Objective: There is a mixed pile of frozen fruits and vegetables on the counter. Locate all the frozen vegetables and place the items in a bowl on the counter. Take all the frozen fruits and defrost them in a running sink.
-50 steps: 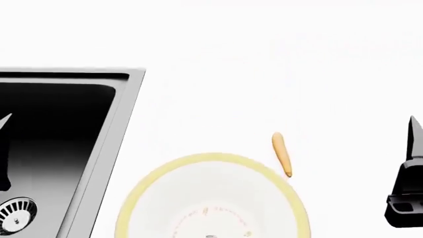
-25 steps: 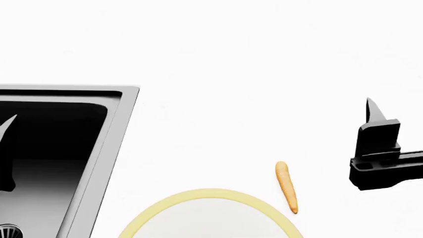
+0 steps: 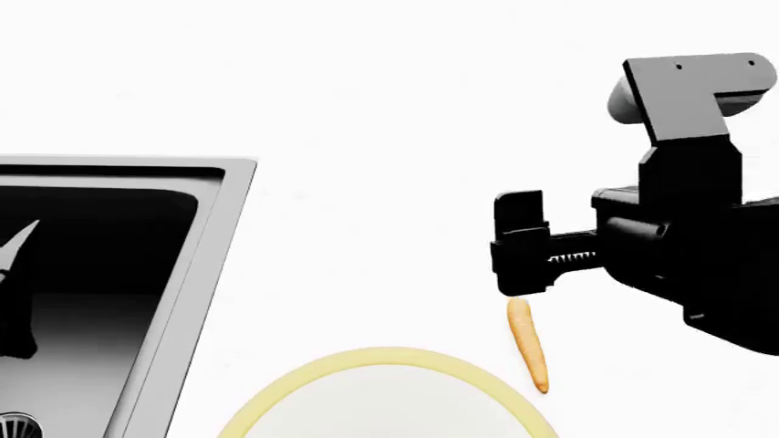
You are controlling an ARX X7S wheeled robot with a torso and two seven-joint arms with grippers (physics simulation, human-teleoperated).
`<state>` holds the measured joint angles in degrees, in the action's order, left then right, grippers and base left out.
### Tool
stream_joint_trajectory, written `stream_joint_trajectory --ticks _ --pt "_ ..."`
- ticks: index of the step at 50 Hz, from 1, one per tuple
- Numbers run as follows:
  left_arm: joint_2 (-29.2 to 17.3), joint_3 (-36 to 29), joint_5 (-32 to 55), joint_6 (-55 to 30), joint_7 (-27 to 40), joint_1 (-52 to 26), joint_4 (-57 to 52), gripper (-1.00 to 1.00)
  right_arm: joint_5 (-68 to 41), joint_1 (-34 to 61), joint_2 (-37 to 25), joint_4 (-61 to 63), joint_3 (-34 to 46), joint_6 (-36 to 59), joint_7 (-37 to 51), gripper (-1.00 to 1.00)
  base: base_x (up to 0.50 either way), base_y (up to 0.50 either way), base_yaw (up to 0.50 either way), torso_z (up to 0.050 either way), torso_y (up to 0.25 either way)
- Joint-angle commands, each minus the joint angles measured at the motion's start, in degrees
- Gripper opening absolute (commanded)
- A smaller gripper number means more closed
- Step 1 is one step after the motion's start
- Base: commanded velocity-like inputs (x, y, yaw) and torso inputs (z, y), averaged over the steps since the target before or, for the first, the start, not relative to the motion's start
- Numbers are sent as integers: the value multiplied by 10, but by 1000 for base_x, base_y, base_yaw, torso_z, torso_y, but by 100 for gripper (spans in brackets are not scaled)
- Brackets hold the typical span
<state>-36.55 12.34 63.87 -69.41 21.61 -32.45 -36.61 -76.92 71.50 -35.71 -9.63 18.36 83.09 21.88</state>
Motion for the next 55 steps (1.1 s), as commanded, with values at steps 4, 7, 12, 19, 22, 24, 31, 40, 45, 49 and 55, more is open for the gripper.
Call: stream_joint_trajectory --ticks 4,7,12,19,22,24,31,40,45,49,55 --pt "-6 -3 -18 22 -15 23 5 100 144 70 85 -228 172 -80 -159 100 0 0 0 0 0" --pt "-7 -2 -17 23 -15 24 7 100 167 75 99 -270 197 -98 -189 100 0 0 0 0 0" --pt "-8 -6 -30 37 -23 35 9 100 199 73 125 -337 230 -131 -234 100 0 0 0 0 0" --pt "-14 -7 -21 28 -21 25 15 100 260 104 180 -490 281 -196 -310 100 0 0 0 0 0" --pt "-17 -5 -19 26 -19 20 20 100 282 109 205 -552 301 -225 -345 100 0 0 0 0 3" --pt "-19 -3 -21 28 -20 24 20 100 292 118 222 -599 306 -246 -365 100 0 0 0 0 0" --pt "-16 -15 -27 31 -19 18 24 100 318 109 239 -633 309 -257 -388 100 0 0 0 0 0" --pt "-20 -12 -28 38 -22 32 19 100 299 79 210 -566 292 -223 -343 100 0 0 0 0 0" --pt "-20 -15 -25 35 -19 27 18 100 293 75 206 -549 287 -218 -336 100 0 0 0 0 0" --pt "5 -58 -54 41 -7 6 31 100 279 65 191 -501 278 -193 -314 100 0 0 0 0 0" --pt "-5 -45 -46 45 -16 16 30 100 264 64 174 -459 252 -191 -271 -100 0 0 0 0 0"
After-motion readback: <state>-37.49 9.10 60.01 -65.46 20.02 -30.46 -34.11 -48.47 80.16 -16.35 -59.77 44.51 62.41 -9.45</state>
